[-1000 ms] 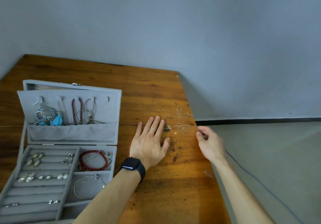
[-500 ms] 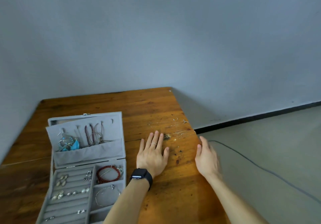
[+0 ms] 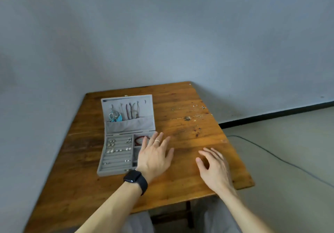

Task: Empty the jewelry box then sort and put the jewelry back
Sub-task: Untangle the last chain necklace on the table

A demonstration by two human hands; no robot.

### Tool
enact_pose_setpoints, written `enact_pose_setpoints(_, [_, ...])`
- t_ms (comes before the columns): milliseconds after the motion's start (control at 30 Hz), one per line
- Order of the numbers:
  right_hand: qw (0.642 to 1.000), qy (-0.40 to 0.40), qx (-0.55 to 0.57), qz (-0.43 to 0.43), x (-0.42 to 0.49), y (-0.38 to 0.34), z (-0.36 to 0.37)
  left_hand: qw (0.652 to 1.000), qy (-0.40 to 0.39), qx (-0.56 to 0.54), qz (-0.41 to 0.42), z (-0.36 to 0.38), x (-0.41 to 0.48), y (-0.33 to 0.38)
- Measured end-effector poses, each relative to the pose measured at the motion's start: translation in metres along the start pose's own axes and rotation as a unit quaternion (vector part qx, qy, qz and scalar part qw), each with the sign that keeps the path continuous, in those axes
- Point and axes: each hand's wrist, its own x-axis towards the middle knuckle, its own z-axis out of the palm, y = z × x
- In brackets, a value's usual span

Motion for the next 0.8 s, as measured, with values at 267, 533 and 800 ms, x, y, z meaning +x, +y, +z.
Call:
enact_pose_setpoints(267, [0.968,-0.134,0.204,0.049,-0.023,-0.075,-0.008,0.982,0.119,-0.077,-0.129,-0.005,-0.078,-0.094])
enact_pose_setpoints(533, [0.944,-0.217,0.236,0.078,0.024,-0.137,0.001,0.969,0.078,-0.086,-0.218,0.005,-0.109,-0.152])
enact_pose_setpoints(800, [0.976,-0.146,0.154,0.051,0.119,-0.200,0.018,0.965,0.093,-0.132,-0.204,0.024,-0.117,-0.162])
